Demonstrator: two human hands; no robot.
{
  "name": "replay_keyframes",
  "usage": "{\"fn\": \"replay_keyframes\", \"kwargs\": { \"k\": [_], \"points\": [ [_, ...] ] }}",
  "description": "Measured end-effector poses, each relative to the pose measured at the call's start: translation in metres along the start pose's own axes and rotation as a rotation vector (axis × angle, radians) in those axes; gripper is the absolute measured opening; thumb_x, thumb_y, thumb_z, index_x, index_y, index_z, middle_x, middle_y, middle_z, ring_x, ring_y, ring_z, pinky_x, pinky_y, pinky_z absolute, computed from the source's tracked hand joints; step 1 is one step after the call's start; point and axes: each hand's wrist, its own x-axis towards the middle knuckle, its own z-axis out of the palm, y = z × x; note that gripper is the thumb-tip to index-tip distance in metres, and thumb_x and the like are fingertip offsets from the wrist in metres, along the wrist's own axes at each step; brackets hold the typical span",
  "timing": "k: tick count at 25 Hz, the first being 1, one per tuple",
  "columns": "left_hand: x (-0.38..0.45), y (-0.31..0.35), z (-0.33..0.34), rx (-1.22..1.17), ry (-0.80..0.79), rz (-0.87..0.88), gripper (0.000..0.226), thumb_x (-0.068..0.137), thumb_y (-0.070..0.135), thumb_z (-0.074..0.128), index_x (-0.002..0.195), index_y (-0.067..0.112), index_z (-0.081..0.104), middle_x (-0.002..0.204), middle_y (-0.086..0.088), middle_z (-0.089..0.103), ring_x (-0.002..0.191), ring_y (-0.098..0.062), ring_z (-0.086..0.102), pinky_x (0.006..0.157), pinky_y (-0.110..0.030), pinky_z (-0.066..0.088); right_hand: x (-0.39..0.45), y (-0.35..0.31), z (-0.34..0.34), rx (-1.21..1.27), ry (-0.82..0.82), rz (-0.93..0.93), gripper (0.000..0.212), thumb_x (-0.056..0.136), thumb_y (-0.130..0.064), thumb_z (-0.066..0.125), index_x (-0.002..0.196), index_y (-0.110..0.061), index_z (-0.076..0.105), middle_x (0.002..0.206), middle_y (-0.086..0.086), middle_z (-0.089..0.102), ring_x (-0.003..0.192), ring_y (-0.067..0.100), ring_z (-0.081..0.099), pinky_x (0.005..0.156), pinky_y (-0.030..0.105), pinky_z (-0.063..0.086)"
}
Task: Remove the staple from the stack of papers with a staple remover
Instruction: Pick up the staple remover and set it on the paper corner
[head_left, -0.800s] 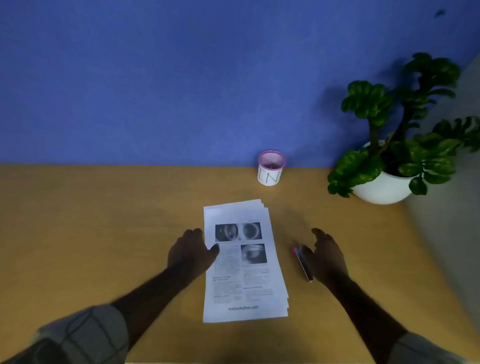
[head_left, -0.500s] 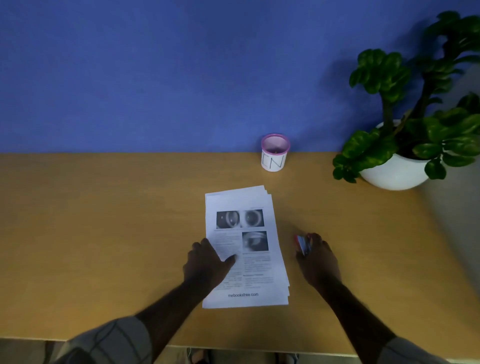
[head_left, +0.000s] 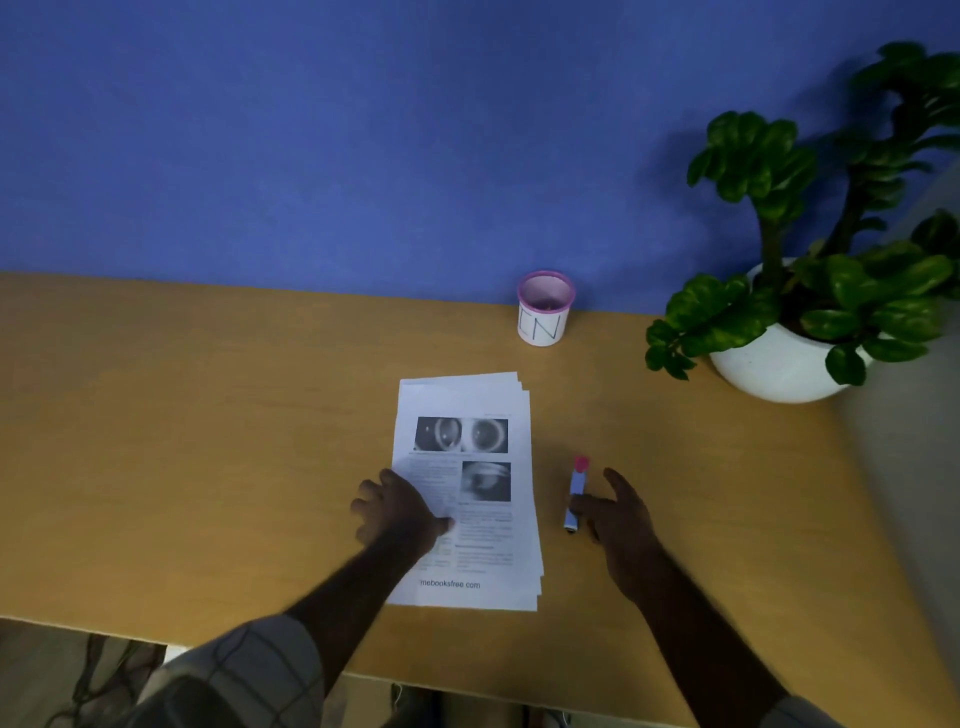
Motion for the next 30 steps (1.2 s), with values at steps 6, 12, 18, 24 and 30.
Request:
{"fn": "replay_keyframes", "kwargs": {
  "k": [6,12,18,24,30],
  "points": [
    [0.013,-0.013,-0.010,-0.057,-0.069,0.114,0.106,0.063,0.037,0.094,0.141,0.009,0.028,0.142,-0.016,0.037,0.132,-0.037,0.042,0.106,-0.047,0.043,-0.017,-0.006,0.019,0.447,-0.211,0.035,0.049,0.082,0.007,0.063,0.125,-0.018,0.058,0.082,0.011,0.068,0.071,0.022,0.063,0.061,0.031,0.052],
    [0.045,-0.034,-0.025,0.184,-0.135,0.491,0.104,0.068,0.040,0.090,0.149,0.022,0.027,0.149,-0.009,0.028,0.138,-0.034,0.029,0.110,-0.048,0.037,-0.030,-0.012,0.046,0.453,-0.195,-0.052,0.021,0.079,0.006,0.065,0.075,-0.012,0.056,0.073,0.011,0.064,0.072,0.027,0.066,0.060,0.032,0.053],
    [0.048,-0.025,-0.027,-0.037,-0.100,0.235,0.084,0.070,0.018,0.087,0.137,0.016,0.036,0.139,-0.012,0.036,0.128,-0.034,0.041,0.100,-0.042,0.050,-0.029,0.014,0.071,0.397,0.060,-0.054,0.006,0.084,0.004,0.063,0.084,-0.001,0.061,0.084,0.015,0.065,0.076,0.022,0.067,0.073,0.035,0.057],
    [0.047,-0.014,-0.023,-0.083,-0.049,0.222,0.064,0.079,0.014,0.076,0.131,0.013,0.039,0.136,-0.013,0.039,0.128,-0.034,0.039,0.100,-0.039,0.048,-0.009,0.010,0.092,0.374,0.147,-0.043,0.009,0.085,0.006,0.060,0.082,-0.003,0.060,0.086,0.014,0.064,0.076,0.021,0.066,0.082,0.036,0.058],
    [0.050,0.006,-0.026,-0.346,-0.112,0.020,0.068,0.078,0.020,0.078,0.132,0.009,0.039,0.135,-0.015,0.041,0.125,-0.036,0.046,0.100,-0.042,0.048,0.002,0.021,0.090,0.479,0.119,-0.041,0.008,0.071,-0.002,0.078,0.072,0.000,0.070,0.074,0.015,0.071,0.074,0.027,0.072,0.062,0.028,0.058]
  ]
}}
